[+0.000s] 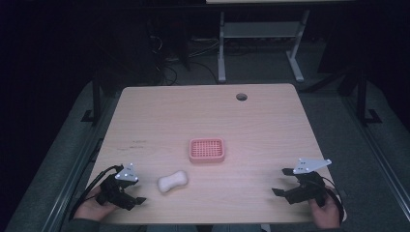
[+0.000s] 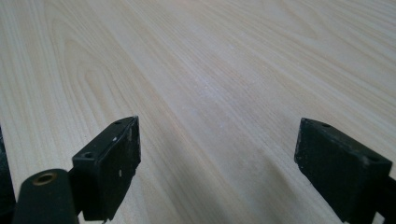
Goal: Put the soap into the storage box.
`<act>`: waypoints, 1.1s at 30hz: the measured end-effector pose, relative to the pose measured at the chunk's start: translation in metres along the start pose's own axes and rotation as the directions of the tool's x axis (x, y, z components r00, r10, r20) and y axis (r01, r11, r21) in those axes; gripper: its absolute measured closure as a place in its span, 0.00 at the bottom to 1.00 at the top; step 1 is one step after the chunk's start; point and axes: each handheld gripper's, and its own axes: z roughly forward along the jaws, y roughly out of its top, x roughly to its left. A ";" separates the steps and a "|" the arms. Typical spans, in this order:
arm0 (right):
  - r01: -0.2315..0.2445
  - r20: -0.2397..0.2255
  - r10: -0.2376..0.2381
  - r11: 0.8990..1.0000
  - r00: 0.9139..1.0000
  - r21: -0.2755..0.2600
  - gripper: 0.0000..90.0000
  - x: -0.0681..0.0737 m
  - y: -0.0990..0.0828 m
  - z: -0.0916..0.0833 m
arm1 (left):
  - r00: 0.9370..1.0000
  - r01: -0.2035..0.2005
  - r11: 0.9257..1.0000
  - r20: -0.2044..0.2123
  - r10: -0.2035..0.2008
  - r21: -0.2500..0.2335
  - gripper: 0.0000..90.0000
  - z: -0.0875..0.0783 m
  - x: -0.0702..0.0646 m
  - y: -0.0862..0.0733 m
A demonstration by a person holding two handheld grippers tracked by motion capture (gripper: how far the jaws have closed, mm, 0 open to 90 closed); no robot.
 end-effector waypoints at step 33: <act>0.021 -0.008 -0.022 1.000 1.000 -0.008 0.16 0.002 0.003 -0.001 | 0.998 -0.056 0.998 0.016 0.056 -0.004 0.28 0.005 -0.008 0.022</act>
